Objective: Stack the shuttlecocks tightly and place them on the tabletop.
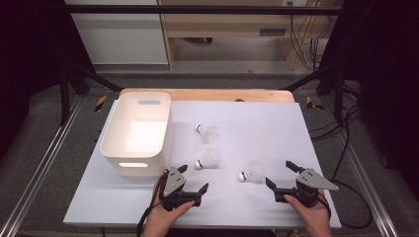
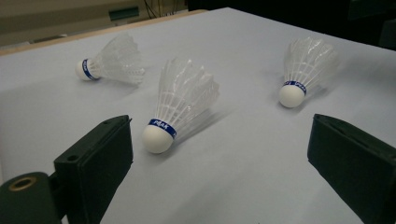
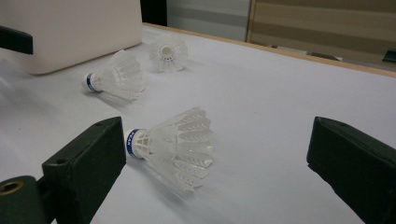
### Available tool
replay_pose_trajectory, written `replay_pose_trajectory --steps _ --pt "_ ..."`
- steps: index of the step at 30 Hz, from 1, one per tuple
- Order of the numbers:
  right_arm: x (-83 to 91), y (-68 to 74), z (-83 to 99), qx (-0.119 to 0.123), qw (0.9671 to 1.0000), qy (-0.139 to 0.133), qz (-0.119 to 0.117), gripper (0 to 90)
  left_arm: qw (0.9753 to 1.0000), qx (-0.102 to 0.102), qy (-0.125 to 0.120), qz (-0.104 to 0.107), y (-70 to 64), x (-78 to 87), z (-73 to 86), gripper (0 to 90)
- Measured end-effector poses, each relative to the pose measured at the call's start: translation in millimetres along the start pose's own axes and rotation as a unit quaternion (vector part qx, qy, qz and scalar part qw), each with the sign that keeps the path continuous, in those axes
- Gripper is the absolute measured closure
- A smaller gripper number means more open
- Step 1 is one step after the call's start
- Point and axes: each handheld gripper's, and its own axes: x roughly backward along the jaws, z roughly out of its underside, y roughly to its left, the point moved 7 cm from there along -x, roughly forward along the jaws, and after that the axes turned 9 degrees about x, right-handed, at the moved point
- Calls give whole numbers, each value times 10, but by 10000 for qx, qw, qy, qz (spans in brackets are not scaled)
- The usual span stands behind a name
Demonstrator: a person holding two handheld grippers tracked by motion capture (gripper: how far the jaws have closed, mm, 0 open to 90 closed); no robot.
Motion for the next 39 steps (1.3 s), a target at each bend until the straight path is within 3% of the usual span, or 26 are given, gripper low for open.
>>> replay_pose_trajectory --steps 5,8,12,18,23,27,31,39 --pt "-37 16 2 14 10000 63 -49 53 9993 58 -352 -61 33 161 -30 65" --pt "-58 38 7 9 9999 139 -81 57 9989 47 -472 -53 42 272 -12 64" --pt "-76 77 56 188 9991 371 -86 57 9981 44 -619 30 52 403 -13 65" --pt "-82 94 60 218 9987 450 -133 60 9965 20 -831 -8 108 574 -6 60" --pt "-87 114 77 155 9982 539 -210 71 9941 -5 -1069 -152 225 759 6 53" --pt "-91 119 76 74 9980 575 -238 76 9918 -150 -1218 -346 311 897 6 44" --pt "-112 127 74 84 9978 614 -247 74 9905 -49 -1281 -490 410 969 16 44" --pt "-133 167 76 152 9972 671 -285 73 9851 207 -1485 -840 634 1087 -9 38"
